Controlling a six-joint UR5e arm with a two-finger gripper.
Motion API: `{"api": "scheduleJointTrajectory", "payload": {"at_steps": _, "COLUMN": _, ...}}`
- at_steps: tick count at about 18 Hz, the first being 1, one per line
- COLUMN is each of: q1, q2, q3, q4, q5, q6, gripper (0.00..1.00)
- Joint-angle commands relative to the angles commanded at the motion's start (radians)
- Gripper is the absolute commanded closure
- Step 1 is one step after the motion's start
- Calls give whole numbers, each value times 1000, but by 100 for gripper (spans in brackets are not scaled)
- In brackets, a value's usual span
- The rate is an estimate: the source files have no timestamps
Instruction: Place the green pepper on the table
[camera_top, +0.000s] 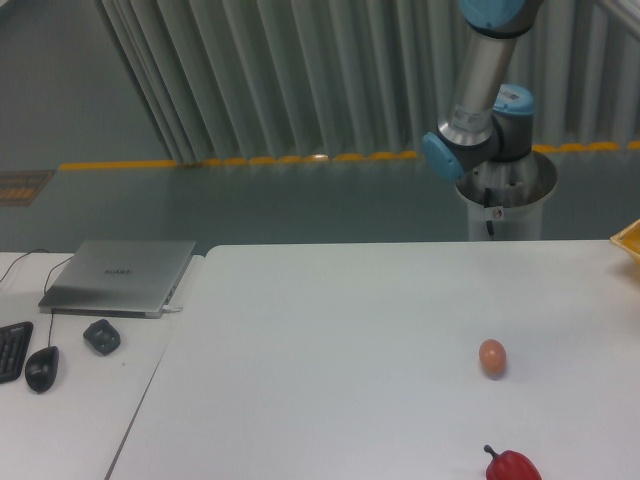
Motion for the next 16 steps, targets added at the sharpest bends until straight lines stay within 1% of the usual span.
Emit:
{"api": "scheduleJointTrajectory", "payload": {"at_steps": 1, "q1": 0, "q2": 0, "q3": 2, "q4": 0, "q5": 3, "q6": 0, "gripper": 51}}
{"api": "scheduleJointTrajectory", "payload": {"at_steps": 2, "q1": 0, "q2": 0, "q3": 6, "q4": -2, "q5": 5, "q6": 3, "gripper": 52}}
{"api": "scheduleJointTrajectory", "payload": {"at_steps": 3, "q1": 0, "q2": 2, "q3": 6, "q4": -2, "q5": 6, "q6": 3, "gripper": 56}}
{"api": "scheduleJointTrajectory", "payload": {"at_steps": 5, "q1": -2, "q2": 2, "q3": 24, "q4": -9, "q5": 9, "q6": 6, "gripper": 58}}
{"api": "scheduleJointTrajectory", "payload": {"at_steps": 6, "q1": -2, "q2": 5, "q3": 32, "q4": -12, "q5": 9, "q6": 8, "gripper": 62}}
{"api": "scheduleJointTrajectory", "payload": {"at_steps": 8, "q1": 0, "q2": 8, "q3": 40, "q4": -24, "q5": 9, "q6": 8, "gripper": 62}}
{"api": "scheduleJointTrajectory", "payload": {"at_steps": 9, "q1": 0, "q2": 9, "q3": 55, "q4": -41, "q5": 8, "q6": 8, "gripper": 62}}
{"api": "scheduleJointTrajectory", "payload": {"at_steps": 10, "q1": 0, "q2": 14, "q3": 77, "q4": -70, "q5": 5, "q6": 8, "gripper": 62}}
{"api": "scheduleJointTrajectory", "payload": {"at_steps": 12, "q1": -2, "q2": 17, "q3": 138, "q4": -156, "q5": -2, "q6": 8, "gripper": 62}}
{"api": "scheduleJointTrajectory", "payload": {"at_steps": 13, "q1": -3, "q2": 17, "q3": 158, "q4": -188, "q5": -3, "q6": 8, "gripper": 62}}
{"api": "scheduleJointTrajectory", "payload": {"at_steps": 14, "q1": -5, "q2": 18, "q3": 164, "q4": -199, "q5": -8, "q6": 8, "gripper": 62}}
{"api": "scheduleJointTrajectory", "payload": {"at_steps": 16, "q1": -6, "q2": 28, "q3": 164, "q4": -202, "q5": -21, "q6": 8, "gripper": 62}}
